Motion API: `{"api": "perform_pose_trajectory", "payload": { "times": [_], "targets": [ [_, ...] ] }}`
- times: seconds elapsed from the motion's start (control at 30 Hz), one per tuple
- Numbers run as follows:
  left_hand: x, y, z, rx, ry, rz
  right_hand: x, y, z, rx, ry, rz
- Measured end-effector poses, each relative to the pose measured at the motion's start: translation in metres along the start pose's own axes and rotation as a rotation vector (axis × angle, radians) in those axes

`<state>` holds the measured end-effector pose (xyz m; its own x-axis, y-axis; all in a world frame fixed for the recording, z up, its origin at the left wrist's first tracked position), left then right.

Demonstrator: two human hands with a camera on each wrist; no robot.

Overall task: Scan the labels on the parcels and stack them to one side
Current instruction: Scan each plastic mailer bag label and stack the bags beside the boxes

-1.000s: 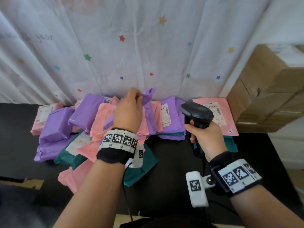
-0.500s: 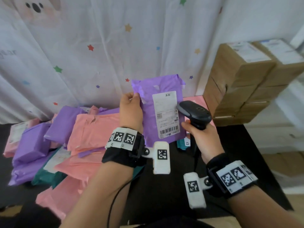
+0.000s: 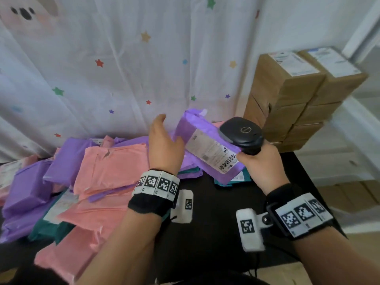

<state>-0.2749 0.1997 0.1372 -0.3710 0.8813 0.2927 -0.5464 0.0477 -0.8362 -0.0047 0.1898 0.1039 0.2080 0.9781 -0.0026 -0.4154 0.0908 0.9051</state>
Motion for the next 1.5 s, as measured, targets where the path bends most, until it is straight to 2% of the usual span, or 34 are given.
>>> {"api": "perform_pose_trajectory", "payload": {
  "times": [0.1,0.17,0.23,0.37,0.5,0.63,0.73,0.83,1.03,1.2,1.5],
  "targets": [
    [-0.002,-0.036,-0.023,0.229,0.236,-0.305,-0.006,0.017,-0.003,-0.180,0.041,0.098],
    [-0.006,-0.043,-0.041,0.472,0.403,-0.392,-0.010,0.024,-0.007,-0.249,0.059,0.141],
    [-0.010,-0.040,-0.050,0.637,0.475,-0.396,-0.015,0.027,-0.009,-0.267,0.063,0.171],
    [-0.016,-0.016,-0.055,0.620,0.542,-0.259,-0.018,0.026,0.002,-0.159,-0.041,0.197],
    [-0.016,0.016,-0.054,0.322,0.484,-0.033,-0.016,0.014,0.020,0.022,-0.204,0.123],
    [-0.018,0.047,-0.055,-0.070,0.382,0.233,-0.008,-0.008,0.007,0.162,-0.110,-0.026],
    [-0.027,0.065,-0.067,-0.348,0.391,0.444,-0.011,-0.016,-0.008,0.253,-0.041,-0.110],
    [-0.038,0.075,-0.082,-0.615,0.397,0.641,-0.015,-0.017,-0.017,0.284,-0.005,-0.125],
    [-0.042,0.082,-0.090,-0.774,0.360,0.659,-0.020,-0.010,-0.025,0.303,0.037,-0.130],
    [-0.041,0.087,-0.086,-0.655,0.365,0.623,-0.018,-0.012,-0.028,0.268,0.053,-0.144],
    [-0.041,0.092,-0.084,-0.578,0.328,0.627,-0.012,-0.018,-0.024,0.314,0.041,-0.142]
  ]
}}
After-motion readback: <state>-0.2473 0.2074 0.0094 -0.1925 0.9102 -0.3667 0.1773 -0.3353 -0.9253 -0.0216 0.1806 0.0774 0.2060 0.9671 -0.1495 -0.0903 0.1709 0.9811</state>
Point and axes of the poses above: each hand's wrist, its own x-axis towards the middle knuckle, its own z-axis out of the back of the hand, y = z × x, the point moved 10 cm from there along x, towards the middle knuckle, and after that the axes turned 3 degrees about -z, right-handed, at the moved point
